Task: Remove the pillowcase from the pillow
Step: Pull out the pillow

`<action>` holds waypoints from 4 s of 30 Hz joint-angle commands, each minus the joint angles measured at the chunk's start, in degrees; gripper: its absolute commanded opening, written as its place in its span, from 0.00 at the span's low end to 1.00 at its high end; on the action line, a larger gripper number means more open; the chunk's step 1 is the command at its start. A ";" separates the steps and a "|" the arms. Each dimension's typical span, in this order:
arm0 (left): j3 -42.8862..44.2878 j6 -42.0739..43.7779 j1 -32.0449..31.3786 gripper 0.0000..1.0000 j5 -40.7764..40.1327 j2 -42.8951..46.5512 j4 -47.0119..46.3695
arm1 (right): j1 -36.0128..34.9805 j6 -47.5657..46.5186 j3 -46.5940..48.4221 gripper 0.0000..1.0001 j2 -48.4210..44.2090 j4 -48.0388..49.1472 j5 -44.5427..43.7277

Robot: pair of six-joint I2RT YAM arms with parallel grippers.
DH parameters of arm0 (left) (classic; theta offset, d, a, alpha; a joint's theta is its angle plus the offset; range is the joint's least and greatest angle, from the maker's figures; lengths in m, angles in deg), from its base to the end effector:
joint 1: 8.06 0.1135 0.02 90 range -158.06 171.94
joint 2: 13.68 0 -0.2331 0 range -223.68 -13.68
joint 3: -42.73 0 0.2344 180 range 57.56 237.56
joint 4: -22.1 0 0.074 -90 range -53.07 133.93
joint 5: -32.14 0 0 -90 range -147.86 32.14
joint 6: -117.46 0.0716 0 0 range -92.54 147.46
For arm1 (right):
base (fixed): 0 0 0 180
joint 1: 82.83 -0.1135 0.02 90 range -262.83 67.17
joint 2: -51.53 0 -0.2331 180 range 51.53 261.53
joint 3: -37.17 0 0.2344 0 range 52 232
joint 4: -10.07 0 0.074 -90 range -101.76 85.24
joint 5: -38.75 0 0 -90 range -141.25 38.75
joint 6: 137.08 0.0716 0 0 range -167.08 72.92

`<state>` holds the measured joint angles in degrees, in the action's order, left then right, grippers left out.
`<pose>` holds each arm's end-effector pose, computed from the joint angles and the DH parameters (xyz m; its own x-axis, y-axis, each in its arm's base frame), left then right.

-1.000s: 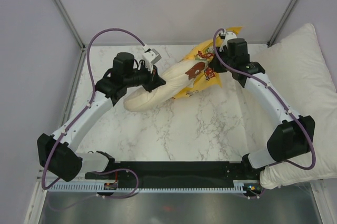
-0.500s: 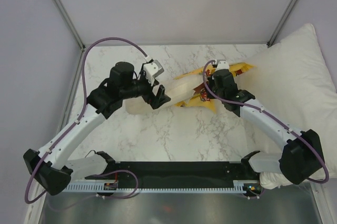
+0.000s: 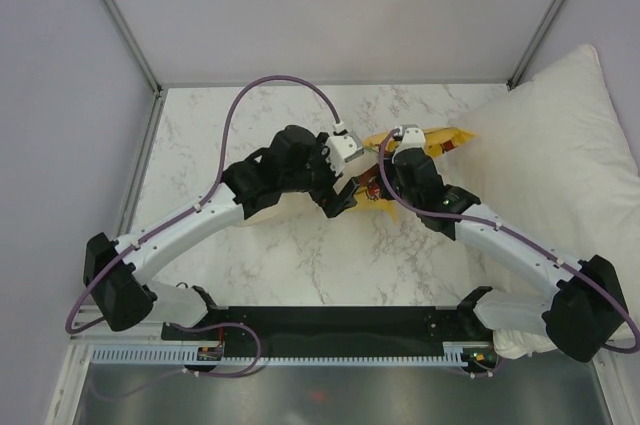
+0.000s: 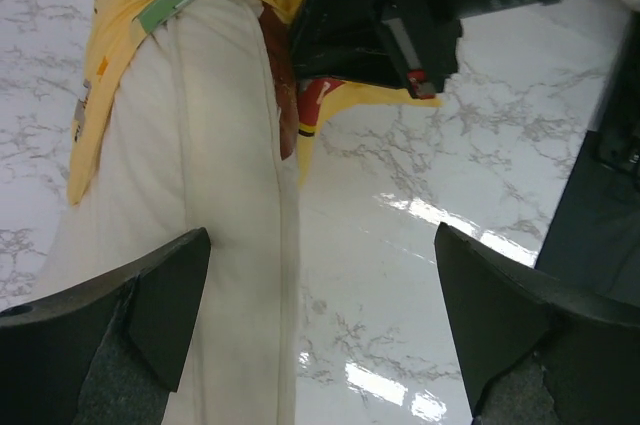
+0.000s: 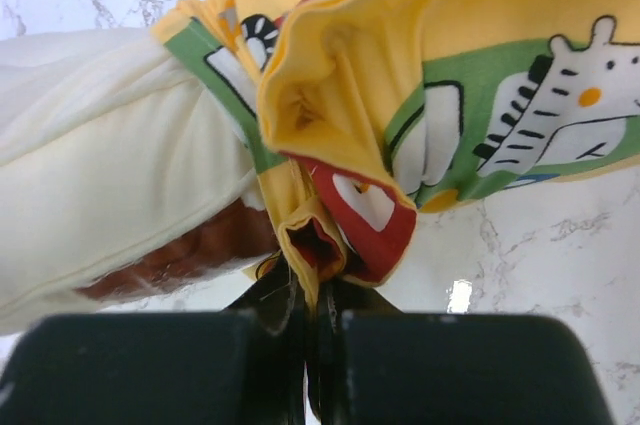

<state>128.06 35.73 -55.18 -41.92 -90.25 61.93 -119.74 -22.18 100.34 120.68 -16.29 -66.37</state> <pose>0.2033 -0.2478 0.3022 -0.2232 0.4436 -0.8680 0.9062 0.4225 -0.0171 0.2440 0.1599 0.2304 -0.5579 0.0893 -0.8251 -0.1860 0.9555 0.2292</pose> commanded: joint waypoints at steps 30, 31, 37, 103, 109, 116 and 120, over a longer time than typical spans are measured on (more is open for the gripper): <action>4.55 8.16 -2.46 1.00 -4.87 -18.60 -8.21 | -4.84 2.34 1.06 0.00 -5.95 3.44 1.31; 4.82 8.08 -2.46 0.97 -5.65 -19.39 -8.21 | -5.02 2.34 0.97 0.00 -6.47 3.53 1.32; 5.61 7.55 -2.46 0.02 -11.37 -21.51 -5.75 | -4.93 1.56 0.27 0.01 -10.69 -1.20 -6.31; -4.23 0.26 -1.58 0.02 -11.00 4.24 5.24 | -4.76 -10.06 -4.93 0.00 -18.87 -5.23 -17.11; -3.18 -2.56 6.85 0.02 -15.25 5.12 5.15 | -2.04 -11.19 -1.32 0.00 -20.01 -9.12 -27.42; -3.53 -3.17 13.97 0.02 -14.09 7.14 5.24 | 3.06 -12.33 1.23 0.00 -19.22 -10.71 -27.78; -3.35 -3.26 15.91 0.02 -14.71 6.70 5.42 | 5.70 -13.39 2.11 0.00 -19.84 -11.50 -27.78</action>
<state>123.21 34.36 -48.40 -40.52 -88.96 57.64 -122.58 -27.79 100.75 103.58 -14.67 -65.67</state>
